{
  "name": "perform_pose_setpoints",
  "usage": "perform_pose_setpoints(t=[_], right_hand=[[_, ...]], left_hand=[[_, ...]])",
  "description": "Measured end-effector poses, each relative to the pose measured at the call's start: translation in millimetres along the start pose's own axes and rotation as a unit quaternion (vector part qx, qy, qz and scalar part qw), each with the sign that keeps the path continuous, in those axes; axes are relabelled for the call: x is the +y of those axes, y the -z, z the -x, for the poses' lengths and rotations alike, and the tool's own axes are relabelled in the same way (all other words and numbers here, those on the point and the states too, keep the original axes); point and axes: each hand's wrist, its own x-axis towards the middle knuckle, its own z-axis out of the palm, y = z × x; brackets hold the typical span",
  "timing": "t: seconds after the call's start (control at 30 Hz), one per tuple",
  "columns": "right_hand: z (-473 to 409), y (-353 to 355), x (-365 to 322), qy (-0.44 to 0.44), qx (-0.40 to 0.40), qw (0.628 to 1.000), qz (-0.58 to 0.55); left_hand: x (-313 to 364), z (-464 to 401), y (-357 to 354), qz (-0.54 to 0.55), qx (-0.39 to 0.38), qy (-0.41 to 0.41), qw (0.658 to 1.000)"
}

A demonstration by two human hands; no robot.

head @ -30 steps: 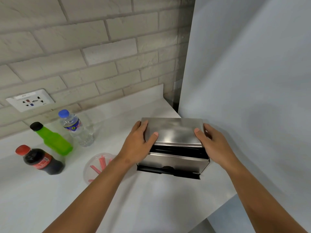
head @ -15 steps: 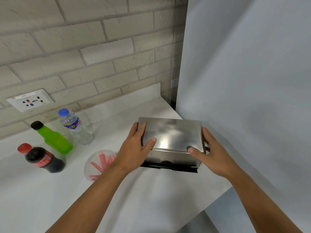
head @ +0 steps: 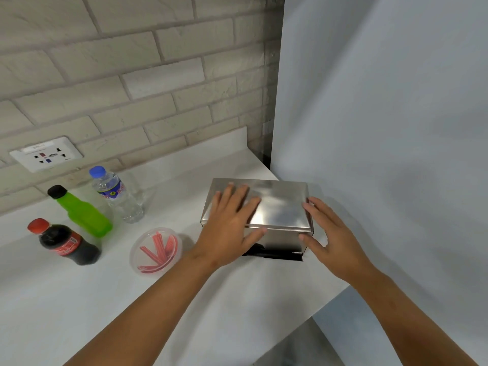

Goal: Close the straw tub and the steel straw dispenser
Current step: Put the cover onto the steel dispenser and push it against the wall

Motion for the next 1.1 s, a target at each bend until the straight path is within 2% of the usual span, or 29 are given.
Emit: perform_pose_setpoints(t=[0.13, 0.27, 0.53, 0.73, 1.1], right_hand=[[-1.4, 1.7, -0.6, 0.075, 0.022, 0.996, 0.051], [-2.8, 8.9, 3.3, 0.098, 0.019, 0.993, 0.065], [-4.3, 11.6, 7.1, 0.097, 0.009, 0.993, 0.061], [-4.9, 9.4, 10.8, 0.104, 0.008, 0.993, 0.061], [2.7, -8.3, 11.9, 0.083, 0.034, 0.996, 0.000]], left_hand=[[21.8, -10.5, -9.8, -0.024, -0.021, -0.081, 0.996], [31.2, -15.6, -16.4, -0.026, -0.021, -0.077, 0.997], [36.2, -18.0, -18.6, -0.025, -0.004, -0.064, 0.998], [37.6, -17.6, -25.1, -0.023, 0.003, -0.092, 0.995], [33.8, -16.5, -28.9, -0.003, 0.019, -0.093, 0.995]])
